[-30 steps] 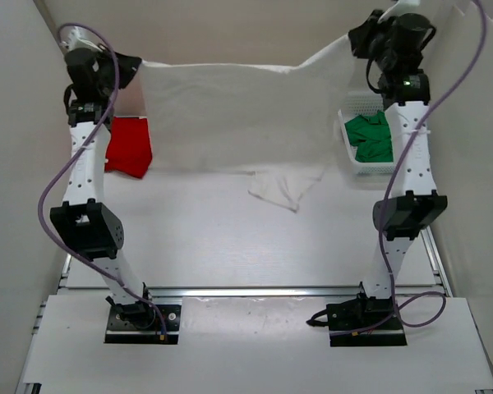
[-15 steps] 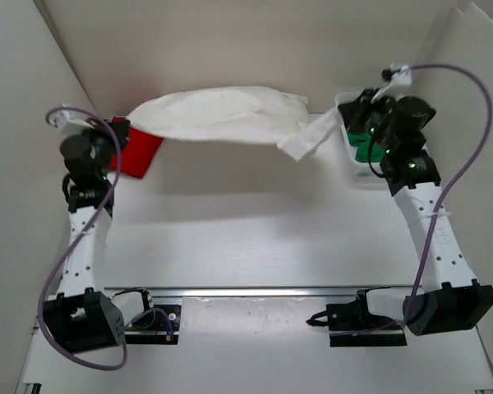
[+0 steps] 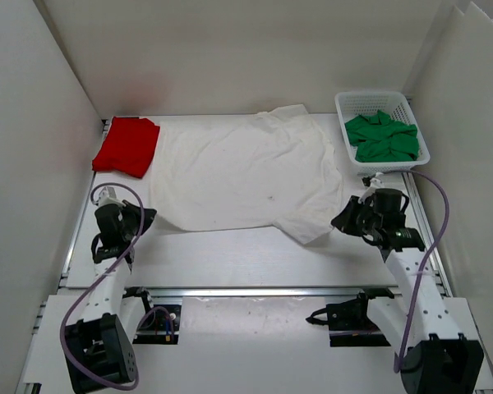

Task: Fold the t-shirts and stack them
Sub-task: Flatten out the tshirt, then grap the side of the flattened tshirt closest away from the robot with both arms

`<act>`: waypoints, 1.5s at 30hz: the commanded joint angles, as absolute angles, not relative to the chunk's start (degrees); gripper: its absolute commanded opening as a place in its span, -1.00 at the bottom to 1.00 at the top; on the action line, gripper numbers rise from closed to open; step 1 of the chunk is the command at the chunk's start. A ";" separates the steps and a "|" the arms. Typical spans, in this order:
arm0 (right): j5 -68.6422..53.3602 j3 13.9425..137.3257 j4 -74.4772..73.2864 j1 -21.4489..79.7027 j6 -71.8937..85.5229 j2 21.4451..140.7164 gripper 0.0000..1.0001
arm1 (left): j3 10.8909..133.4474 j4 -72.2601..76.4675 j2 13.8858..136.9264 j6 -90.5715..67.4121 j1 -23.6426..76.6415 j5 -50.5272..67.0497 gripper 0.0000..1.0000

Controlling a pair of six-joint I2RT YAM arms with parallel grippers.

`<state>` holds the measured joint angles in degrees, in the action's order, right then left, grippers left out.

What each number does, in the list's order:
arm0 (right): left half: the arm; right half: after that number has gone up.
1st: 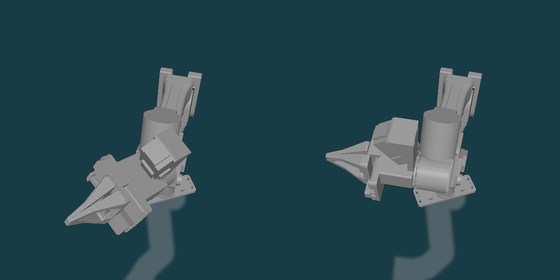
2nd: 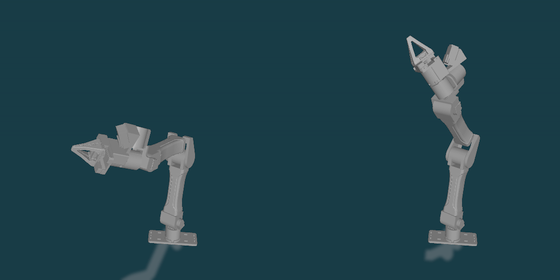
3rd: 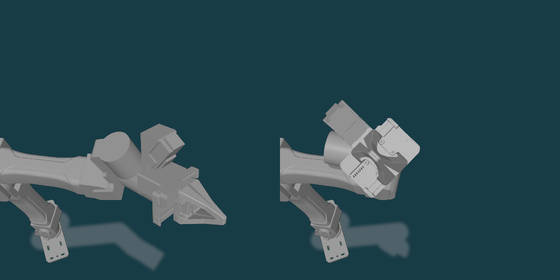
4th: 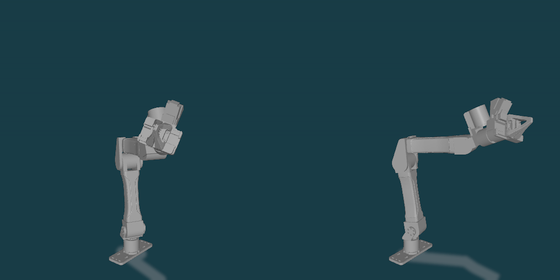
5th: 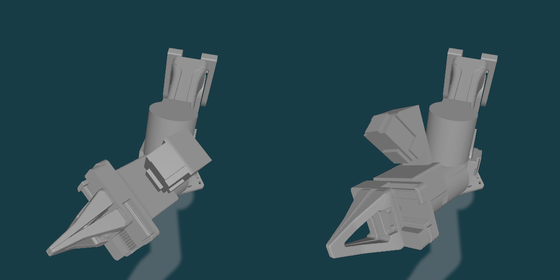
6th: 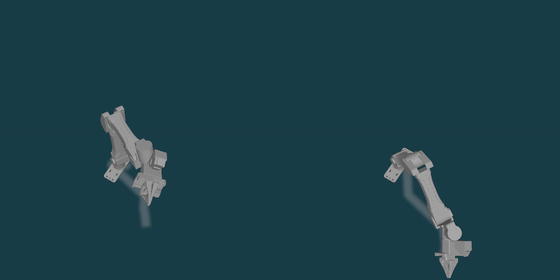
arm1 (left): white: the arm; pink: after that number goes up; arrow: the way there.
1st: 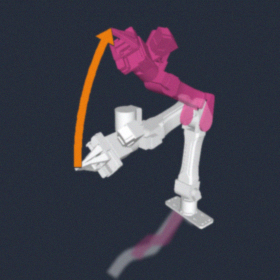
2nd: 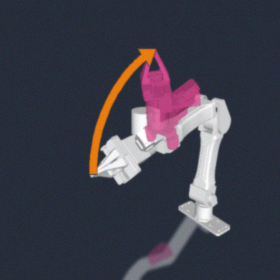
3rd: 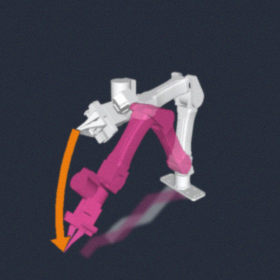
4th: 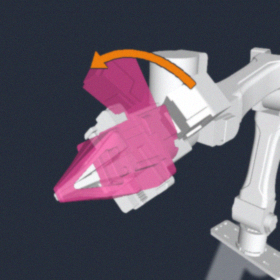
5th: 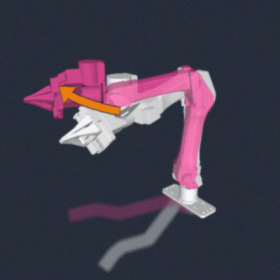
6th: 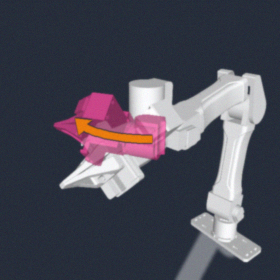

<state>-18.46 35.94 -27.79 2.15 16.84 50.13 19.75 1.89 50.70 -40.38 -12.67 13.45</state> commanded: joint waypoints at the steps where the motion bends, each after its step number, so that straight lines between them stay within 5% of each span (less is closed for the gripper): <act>1: -26.87 33.42 -34.87 0.09 19.68 43.10 -0.99 | 16.45 0.00 47.99 -38.50 -15.19 19.67 -1.00; 12: -5.40 34.98 -47.99 22.23 36.74 27.59 -1.00 | 23.12 -18.47 42.27 -29.08 -14.94 20.65 -1.00; 15: -4.12 36.55 -44.14 19.97 33.24 33.28 -1.00 | 22.85 -13.30 47.44 -34.17 -16.69 25.21 -1.00; 21: -20.89 37.79 -28.68 -3.13 23.65 48.75 -1.00 | 24.78 -0.80 56.15 -46.21 -17.32 23.13 -1.00; 30: -12.48 51.41 -17.24 -0.26 25.05 74.51 -1.00 | 30.49 7.82 69.25 -52.12 -17.84 19.51 -1.00; 45: -13.89 70.82 -13.62 -1.67 22.68 95.34 -1.00 | 41.57 8.70 85.51 -50.54 -14.68 14.86 -1.00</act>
<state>-14.24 66.78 -16.56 -1.89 24.03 93.01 39.53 7.86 83.70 -51.46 -15.49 16.64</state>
